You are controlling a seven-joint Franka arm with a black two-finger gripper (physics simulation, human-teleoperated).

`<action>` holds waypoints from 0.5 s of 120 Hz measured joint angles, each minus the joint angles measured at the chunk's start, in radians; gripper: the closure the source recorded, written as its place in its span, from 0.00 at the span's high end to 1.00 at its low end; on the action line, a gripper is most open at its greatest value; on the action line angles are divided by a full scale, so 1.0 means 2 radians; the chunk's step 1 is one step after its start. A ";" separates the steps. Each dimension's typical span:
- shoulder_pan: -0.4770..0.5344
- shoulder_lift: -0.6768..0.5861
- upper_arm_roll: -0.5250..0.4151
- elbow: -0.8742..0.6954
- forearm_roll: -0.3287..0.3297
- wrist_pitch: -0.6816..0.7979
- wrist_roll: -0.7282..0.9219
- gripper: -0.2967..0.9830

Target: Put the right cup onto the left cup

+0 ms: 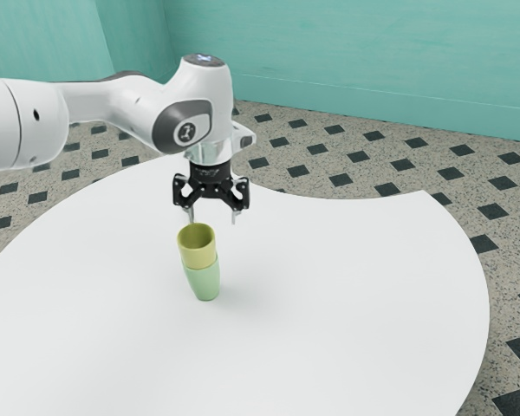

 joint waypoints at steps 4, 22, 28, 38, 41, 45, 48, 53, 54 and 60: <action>0.000 -0.009 -0.001 0.000 0.000 -0.002 0.001 0.72; 0.000 -0.050 -0.004 -0.001 -0.003 -0.021 0.004 0.74; 0.000 -0.069 -0.004 -0.001 -0.006 -0.030 0.007 0.75; 0.000 -0.106 -0.002 -0.002 -0.014 -0.050 0.016 0.75; -0.001 -0.119 0.000 -0.002 -0.016 -0.059 0.019 0.76; -0.005 -0.135 0.007 -0.002 -0.018 -0.071 0.024 0.76; -0.009 -0.145 0.014 -0.001 -0.019 -0.079 0.029 0.76; -0.022 -0.158 0.029 0.001 -0.020 -0.094 0.037 0.76; -0.024 -0.159 0.032 0.002 -0.021 -0.096 0.039 0.76; -0.038 -0.166 0.049 0.018 -0.024 -0.115 0.054 0.76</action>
